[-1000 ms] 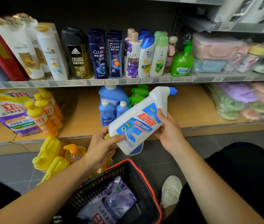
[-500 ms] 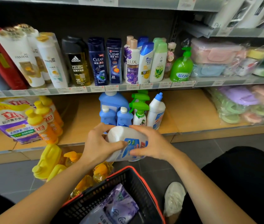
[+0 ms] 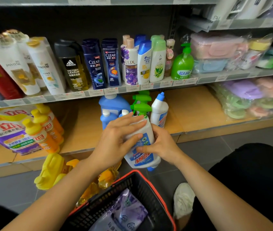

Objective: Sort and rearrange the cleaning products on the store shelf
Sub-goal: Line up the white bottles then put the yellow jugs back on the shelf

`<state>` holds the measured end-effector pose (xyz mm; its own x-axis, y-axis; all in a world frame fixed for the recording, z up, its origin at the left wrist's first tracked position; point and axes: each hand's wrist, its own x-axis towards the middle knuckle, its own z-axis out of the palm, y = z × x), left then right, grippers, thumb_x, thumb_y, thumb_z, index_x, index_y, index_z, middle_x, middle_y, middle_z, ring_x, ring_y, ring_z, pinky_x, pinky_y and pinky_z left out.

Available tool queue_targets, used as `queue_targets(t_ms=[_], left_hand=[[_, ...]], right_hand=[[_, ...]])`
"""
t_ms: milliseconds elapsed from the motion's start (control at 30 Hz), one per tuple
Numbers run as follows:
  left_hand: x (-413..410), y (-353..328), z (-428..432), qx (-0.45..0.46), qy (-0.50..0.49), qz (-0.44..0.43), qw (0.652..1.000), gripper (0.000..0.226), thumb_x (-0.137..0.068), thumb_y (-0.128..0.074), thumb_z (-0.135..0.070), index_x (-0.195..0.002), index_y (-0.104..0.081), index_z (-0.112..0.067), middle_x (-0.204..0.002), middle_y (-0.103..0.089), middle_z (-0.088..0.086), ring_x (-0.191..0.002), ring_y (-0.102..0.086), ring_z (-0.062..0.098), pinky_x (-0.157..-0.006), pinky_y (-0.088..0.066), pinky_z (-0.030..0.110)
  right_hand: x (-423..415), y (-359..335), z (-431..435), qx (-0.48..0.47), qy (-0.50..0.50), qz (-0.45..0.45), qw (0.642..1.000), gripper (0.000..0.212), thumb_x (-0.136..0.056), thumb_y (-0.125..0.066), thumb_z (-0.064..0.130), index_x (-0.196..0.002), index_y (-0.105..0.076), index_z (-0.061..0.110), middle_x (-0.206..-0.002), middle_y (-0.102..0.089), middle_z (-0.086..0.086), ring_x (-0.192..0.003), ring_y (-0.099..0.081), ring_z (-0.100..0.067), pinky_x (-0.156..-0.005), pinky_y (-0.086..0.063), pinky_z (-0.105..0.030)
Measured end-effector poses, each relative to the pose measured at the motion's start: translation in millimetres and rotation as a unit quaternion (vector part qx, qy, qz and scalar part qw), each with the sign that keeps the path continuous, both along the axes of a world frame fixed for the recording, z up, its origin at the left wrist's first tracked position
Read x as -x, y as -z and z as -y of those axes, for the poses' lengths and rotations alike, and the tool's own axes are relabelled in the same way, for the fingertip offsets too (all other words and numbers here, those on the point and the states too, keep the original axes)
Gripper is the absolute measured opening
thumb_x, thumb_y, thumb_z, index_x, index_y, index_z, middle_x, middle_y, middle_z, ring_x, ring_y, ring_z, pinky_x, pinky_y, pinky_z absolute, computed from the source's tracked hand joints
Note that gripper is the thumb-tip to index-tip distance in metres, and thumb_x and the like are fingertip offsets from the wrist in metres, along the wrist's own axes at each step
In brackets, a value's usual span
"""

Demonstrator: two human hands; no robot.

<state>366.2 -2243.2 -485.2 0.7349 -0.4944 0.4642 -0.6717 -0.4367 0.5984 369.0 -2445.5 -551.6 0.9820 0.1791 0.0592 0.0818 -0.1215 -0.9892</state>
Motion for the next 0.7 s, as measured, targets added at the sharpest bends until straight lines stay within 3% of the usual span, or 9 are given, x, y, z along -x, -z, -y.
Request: queue_targets(t_ms=[100, 233, 400, 600, 700], left_hand=[[0, 2, 0, -0.008, -0.002, 0.041, 0.999, 0.039, -0.093, -0.07, -0.018, -0.132, -0.066, -0.015, -0.142, -0.059, 0.001, -0.143, -0.046, 0.023, -0.112, -0.042, 0.054], [-3, 5, -2, 0.013, -0.003, 0.076, 0.997, 0.026, -0.093, -0.069, -0.011, -0.117, -0.076, -0.014, -0.134, -0.066, 0.0, -0.132, -0.057, 0.019, -0.102, -0.05, 0.051], [-6, 4, -6, 0.03, -0.057, 0.072, 0.995, 0.028, -0.094, -0.069, -0.023, -0.122, -0.073, -0.017, -0.121, -0.07, -0.004, -0.111, -0.062, 0.015, -0.089, -0.052, 0.041], [-9, 8, -7, 0.039, -0.095, 0.058, 0.993, 0.032, -0.095, -0.067, -0.021, -0.126, -0.07, -0.015, -0.134, -0.062, 0.002, -0.123, -0.055, 0.019, -0.1, -0.05, 0.039], [-7, 8, -4, 0.088, -0.088, 0.015, 0.992, 0.038, -0.094, -0.066, -0.019, -0.132, -0.066, -0.012, -0.14, -0.059, 0.004, -0.13, -0.054, 0.016, -0.099, -0.055, 0.043]], right_hand=[[1, -3, -1, 0.006, 0.018, 0.011, 1.0, 0.054, -0.067, -0.092, 0.015, -0.114, -0.065, 0.011, -0.106, -0.076, -0.005, -0.098, -0.073, -0.022, -0.082, -0.061, -0.044], [0, -6, -1, 0.002, 0.046, 0.02, 0.999, 0.054, -0.067, -0.092, 0.017, -0.115, -0.065, 0.014, -0.106, -0.075, -0.005, -0.099, -0.073, -0.022, -0.084, -0.06, -0.05], [1, -8, 2, 0.001, 0.073, 0.02, 0.997, 0.052, -0.068, -0.091, 0.017, -0.113, -0.065, 0.014, -0.105, -0.076, -0.003, -0.097, -0.073, -0.02, -0.083, -0.061, -0.05], [2, -14, 5, -0.064, 0.096, 0.004, 0.993, 0.055, -0.069, -0.088, 0.023, -0.118, -0.064, 0.016, -0.11, -0.075, -0.004, -0.101, -0.073, -0.024, -0.085, -0.06, -0.053], [2, -15, 4, -0.088, 0.093, -0.005, 0.992, 0.054, -0.069, -0.086, 0.027, -0.118, -0.064, 0.018, -0.111, -0.075, -0.002, -0.102, -0.073, -0.024, -0.084, -0.06, -0.052]])
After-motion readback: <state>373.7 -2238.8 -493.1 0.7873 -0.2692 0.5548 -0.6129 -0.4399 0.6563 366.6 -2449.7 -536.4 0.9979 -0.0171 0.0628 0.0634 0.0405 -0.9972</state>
